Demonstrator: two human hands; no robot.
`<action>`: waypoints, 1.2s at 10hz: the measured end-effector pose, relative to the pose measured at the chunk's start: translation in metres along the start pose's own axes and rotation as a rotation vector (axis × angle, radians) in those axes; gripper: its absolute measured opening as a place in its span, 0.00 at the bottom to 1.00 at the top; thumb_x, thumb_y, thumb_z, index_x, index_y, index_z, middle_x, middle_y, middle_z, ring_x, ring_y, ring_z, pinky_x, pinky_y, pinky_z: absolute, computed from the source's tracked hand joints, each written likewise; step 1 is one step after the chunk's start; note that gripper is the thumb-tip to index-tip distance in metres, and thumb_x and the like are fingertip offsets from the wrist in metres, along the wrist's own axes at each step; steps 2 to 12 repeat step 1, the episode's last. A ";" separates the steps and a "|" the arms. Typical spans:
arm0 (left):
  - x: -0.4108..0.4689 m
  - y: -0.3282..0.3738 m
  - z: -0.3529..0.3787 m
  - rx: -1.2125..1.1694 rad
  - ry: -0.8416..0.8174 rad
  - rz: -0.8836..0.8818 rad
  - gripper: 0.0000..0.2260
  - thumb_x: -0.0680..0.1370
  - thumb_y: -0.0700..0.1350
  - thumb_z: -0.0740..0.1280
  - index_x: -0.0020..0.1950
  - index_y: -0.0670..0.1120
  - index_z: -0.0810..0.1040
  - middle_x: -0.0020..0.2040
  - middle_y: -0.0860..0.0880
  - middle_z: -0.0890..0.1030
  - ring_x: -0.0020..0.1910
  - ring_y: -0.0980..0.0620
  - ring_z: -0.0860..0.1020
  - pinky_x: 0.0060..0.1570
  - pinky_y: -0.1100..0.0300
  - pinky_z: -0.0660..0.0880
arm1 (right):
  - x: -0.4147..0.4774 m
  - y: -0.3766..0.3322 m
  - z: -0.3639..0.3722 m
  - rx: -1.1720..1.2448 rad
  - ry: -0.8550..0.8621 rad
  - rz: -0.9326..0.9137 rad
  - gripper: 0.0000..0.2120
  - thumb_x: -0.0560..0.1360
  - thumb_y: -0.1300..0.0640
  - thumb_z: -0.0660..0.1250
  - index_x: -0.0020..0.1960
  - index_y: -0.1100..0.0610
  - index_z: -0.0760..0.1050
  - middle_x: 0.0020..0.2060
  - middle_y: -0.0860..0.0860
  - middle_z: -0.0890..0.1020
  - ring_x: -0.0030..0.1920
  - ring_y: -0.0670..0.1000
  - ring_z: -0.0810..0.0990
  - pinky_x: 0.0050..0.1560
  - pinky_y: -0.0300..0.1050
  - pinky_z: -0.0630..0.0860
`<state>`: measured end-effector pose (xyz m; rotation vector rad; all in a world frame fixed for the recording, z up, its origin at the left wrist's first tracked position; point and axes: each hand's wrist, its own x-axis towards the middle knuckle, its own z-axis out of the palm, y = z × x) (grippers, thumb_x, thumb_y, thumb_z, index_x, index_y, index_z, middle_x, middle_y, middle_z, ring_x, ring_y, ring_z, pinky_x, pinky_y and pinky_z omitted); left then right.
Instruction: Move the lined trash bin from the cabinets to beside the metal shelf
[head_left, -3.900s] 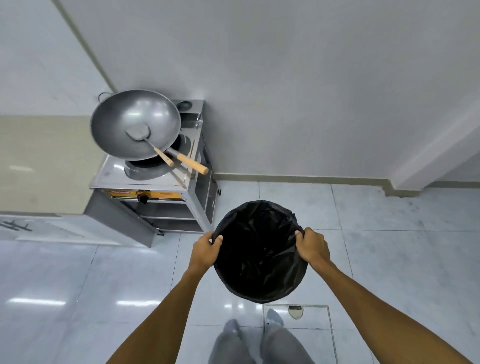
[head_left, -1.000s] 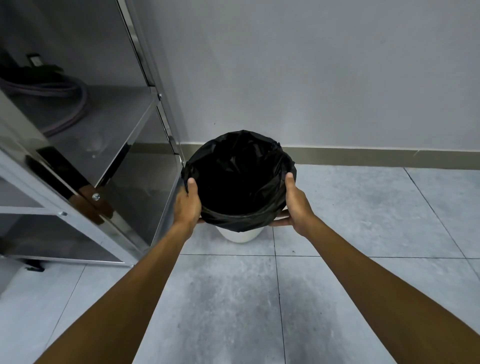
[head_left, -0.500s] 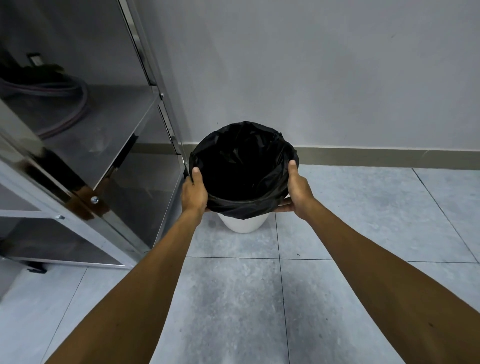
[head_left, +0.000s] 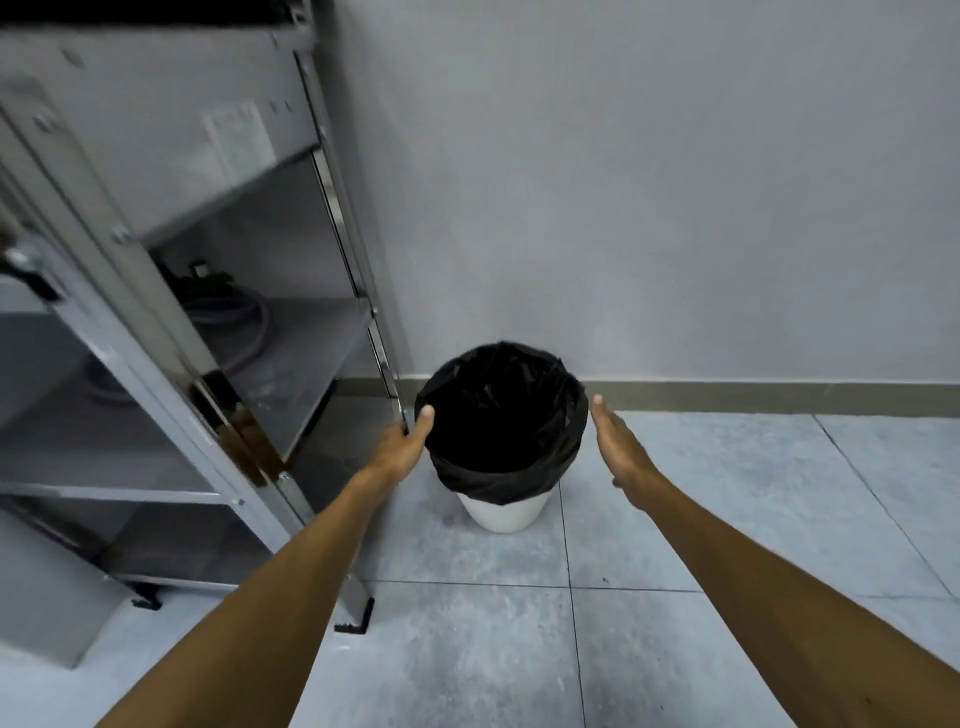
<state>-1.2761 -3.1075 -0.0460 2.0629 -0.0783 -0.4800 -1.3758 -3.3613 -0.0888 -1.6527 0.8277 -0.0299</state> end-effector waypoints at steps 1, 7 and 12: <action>-0.049 0.036 -0.020 0.109 -0.019 -0.010 0.31 0.82 0.61 0.57 0.77 0.41 0.65 0.76 0.41 0.68 0.75 0.41 0.67 0.69 0.54 0.63 | -0.042 -0.025 -0.014 -0.183 -0.018 -0.021 0.47 0.73 0.23 0.48 0.82 0.51 0.52 0.80 0.54 0.59 0.79 0.59 0.60 0.76 0.58 0.58; -0.049 0.036 -0.020 0.109 -0.019 -0.010 0.31 0.82 0.61 0.57 0.77 0.41 0.65 0.76 0.41 0.68 0.75 0.41 0.67 0.69 0.54 0.63 | -0.042 -0.025 -0.014 -0.183 -0.018 -0.021 0.47 0.73 0.23 0.48 0.82 0.51 0.52 0.80 0.54 0.59 0.79 0.59 0.60 0.76 0.58 0.58; -0.049 0.036 -0.020 0.109 -0.019 -0.010 0.31 0.82 0.61 0.57 0.77 0.41 0.65 0.76 0.41 0.68 0.75 0.41 0.67 0.69 0.54 0.63 | -0.042 -0.025 -0.014 -0.183 -0.018 -0.021 0.47 0.73 0.23 0.48 0.82 0.51 0.52 0.80 0.54 0.59 0.79 0.59 0.60 0.76 0.58 0.58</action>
